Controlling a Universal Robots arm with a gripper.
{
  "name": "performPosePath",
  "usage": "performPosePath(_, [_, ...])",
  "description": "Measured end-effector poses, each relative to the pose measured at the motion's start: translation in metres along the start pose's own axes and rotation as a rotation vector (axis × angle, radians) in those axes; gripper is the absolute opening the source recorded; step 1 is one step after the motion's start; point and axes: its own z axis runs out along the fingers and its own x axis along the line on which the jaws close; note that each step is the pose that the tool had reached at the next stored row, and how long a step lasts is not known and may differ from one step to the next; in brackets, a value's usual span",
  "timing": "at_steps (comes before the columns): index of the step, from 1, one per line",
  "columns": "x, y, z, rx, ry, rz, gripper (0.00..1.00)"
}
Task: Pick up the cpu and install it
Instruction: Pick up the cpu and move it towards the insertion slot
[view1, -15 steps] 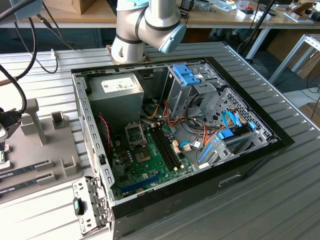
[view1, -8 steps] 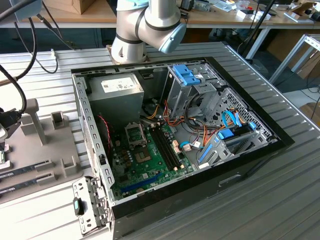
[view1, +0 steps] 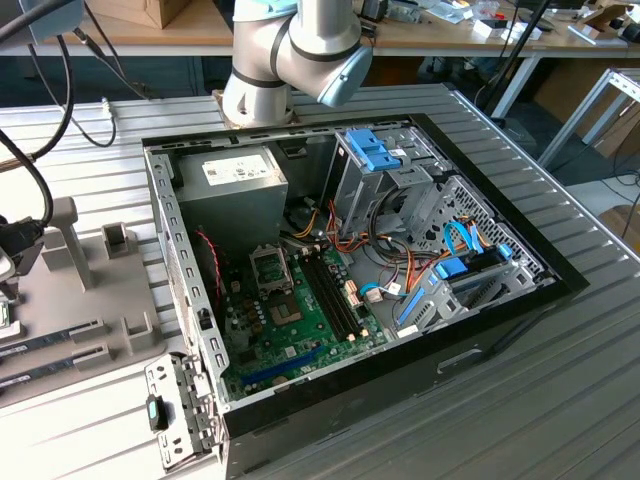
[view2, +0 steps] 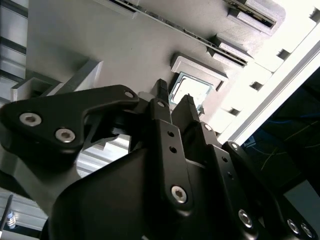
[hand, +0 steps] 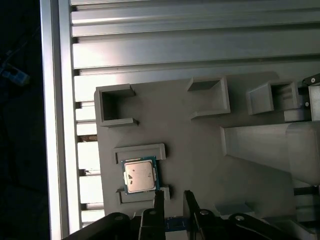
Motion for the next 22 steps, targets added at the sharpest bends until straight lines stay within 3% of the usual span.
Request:
performPosePath(2, [0.0000,0.0000,0.0001,0.0000,-0.0001,0.000,0.42])
performPosePath(5, [0.0001,0.0000,0.0001,0.0000,0.0000,0.000,0.47])
performPosePath(6, [0.0001,0.0000,0.0001,-0.0001,0.0000,0.000,0.54])
performPosePath(22, [0.0088,0.0025,0.0056,0.0000,0.0000,0.000,0.54])
